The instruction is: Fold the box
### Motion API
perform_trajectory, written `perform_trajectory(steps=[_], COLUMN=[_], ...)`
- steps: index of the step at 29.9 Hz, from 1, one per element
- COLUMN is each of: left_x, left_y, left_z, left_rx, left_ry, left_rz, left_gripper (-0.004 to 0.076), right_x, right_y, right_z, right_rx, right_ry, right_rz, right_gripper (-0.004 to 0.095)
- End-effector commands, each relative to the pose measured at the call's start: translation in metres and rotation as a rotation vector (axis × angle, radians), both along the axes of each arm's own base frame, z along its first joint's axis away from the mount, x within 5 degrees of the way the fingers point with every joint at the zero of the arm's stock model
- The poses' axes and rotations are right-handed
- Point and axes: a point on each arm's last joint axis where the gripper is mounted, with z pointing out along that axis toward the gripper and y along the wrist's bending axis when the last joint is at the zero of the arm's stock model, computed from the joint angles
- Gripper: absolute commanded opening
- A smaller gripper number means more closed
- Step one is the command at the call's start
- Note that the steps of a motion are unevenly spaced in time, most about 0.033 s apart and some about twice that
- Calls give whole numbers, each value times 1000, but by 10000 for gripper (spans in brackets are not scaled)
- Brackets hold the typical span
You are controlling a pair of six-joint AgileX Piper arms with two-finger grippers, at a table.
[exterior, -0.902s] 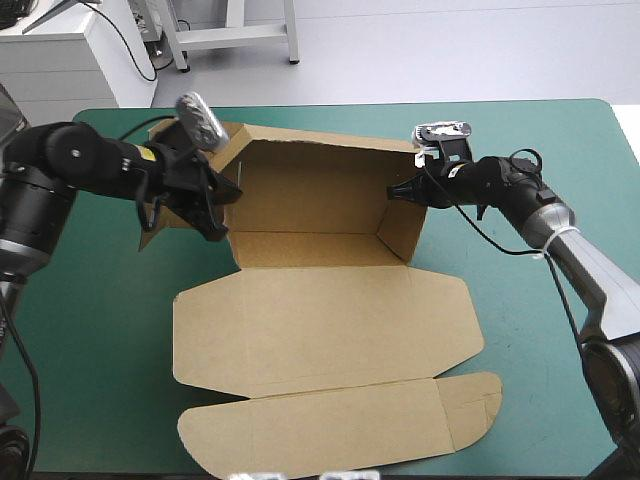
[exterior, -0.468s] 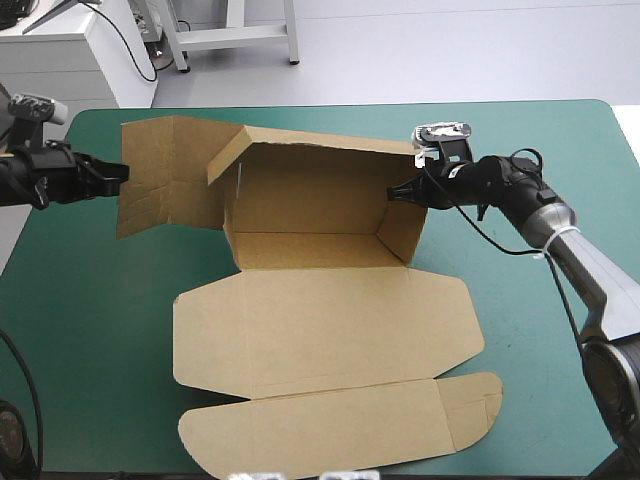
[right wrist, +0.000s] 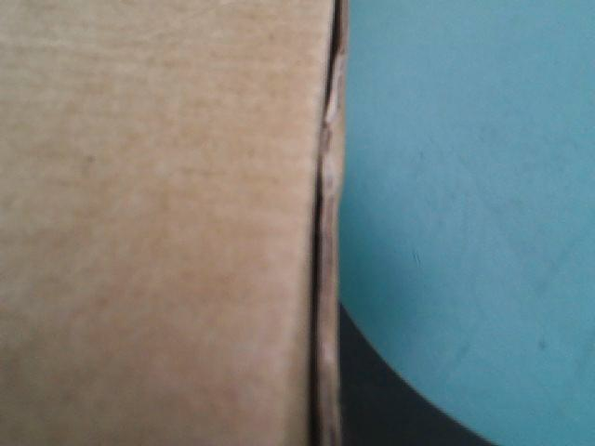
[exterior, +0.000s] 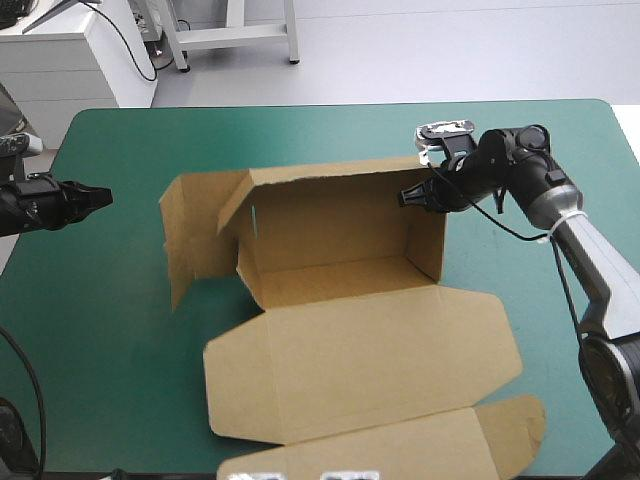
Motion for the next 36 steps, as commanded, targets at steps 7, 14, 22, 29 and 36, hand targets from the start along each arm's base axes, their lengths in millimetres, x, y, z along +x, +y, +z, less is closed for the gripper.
perform_trajectory(steps=[7, 14, 22, 29, 36], left_x=[-4, -5, -4, -4, -3], left_y=[-5, -5, -5, -5, -7], left_z=[21, 20, 20, 19, 22], left_rx=[-34, -30, -30, -34, -78], left_ry=[-91, -81, -81, -77, -90], left_rz=[20, 11, 14, 11, 0], left_gripper=[-8, -8, -8, -8, -8], right_x=[-19, -28, -17, 15, 44], right_y=[-10, -13, -9, -3, 4], right_z=[52, 50, 22, -1, -3], right_rx=[-12, -6, -18, -39, -2], right_ry=[8, 31, 115, 150, 104], right_rz=[-33, -77, -76, -77, -136], right_gripper=[-15, -15, -15, -15, -15])
